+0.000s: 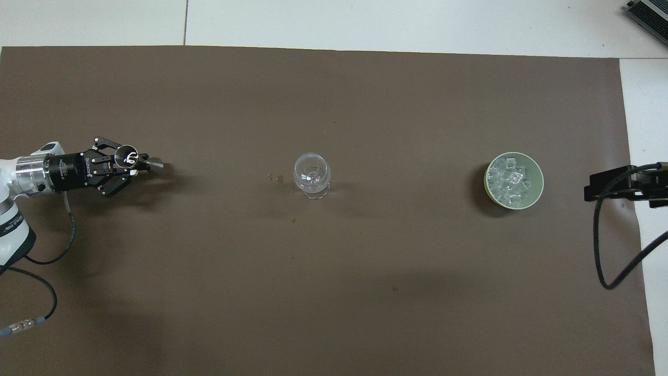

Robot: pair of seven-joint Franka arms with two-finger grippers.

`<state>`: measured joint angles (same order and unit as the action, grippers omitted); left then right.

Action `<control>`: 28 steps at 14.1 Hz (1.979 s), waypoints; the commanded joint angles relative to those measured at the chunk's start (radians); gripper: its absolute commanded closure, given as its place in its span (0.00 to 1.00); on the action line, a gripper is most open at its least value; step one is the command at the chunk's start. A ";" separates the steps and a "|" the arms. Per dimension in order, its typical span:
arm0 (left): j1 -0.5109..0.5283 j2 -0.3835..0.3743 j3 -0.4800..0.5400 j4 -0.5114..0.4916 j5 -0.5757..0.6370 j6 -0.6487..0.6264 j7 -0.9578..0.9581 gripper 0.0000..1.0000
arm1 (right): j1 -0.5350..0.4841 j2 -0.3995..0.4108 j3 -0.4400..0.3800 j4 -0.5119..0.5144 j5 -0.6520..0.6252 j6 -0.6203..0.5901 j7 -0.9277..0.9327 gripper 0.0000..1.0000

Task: Pour wine and add ice with both arms
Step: 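Carry the shaker with the left gripper to the wine glass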

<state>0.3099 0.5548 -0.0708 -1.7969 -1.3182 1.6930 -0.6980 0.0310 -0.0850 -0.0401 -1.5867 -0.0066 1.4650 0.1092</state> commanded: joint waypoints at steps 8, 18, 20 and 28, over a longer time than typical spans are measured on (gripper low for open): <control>-0.164 -0.173 0.008 -0.156 -0.150 0.223 -0.066 1.00 | -0.005 -0.022 -0.001 -0.022 0.016 -0.002 -0.019 0.00; -0.351 -0.464 0.005 -0.381 -0.268 0.531 -0.146 1.00 | -0.005 -0.022 -0.001 -0.022 0.016 -0.002 -0.019 0.00; -0.391 -0.489 0.005 -0.410 -0.329 0.586 -0.144 1.00 | -0.005 -0.022 -0.001 -0.024 0.016 -0.002 -0.019 0.00; -0.506 -0.533 0.005 -0.443 -0.423 0.770 -0.141 1.00 | -0.005 -0.022 -0.001 -0.022 0.016 -0.002 -0.019 0.00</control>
<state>-0.1380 0.0629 -0.0781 -2.2064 -1.6893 2.3955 -0.8333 0.0310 -0.0850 -0.0401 -1.5867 -0.0066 1.4650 0.1092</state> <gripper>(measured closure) 0.789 0.000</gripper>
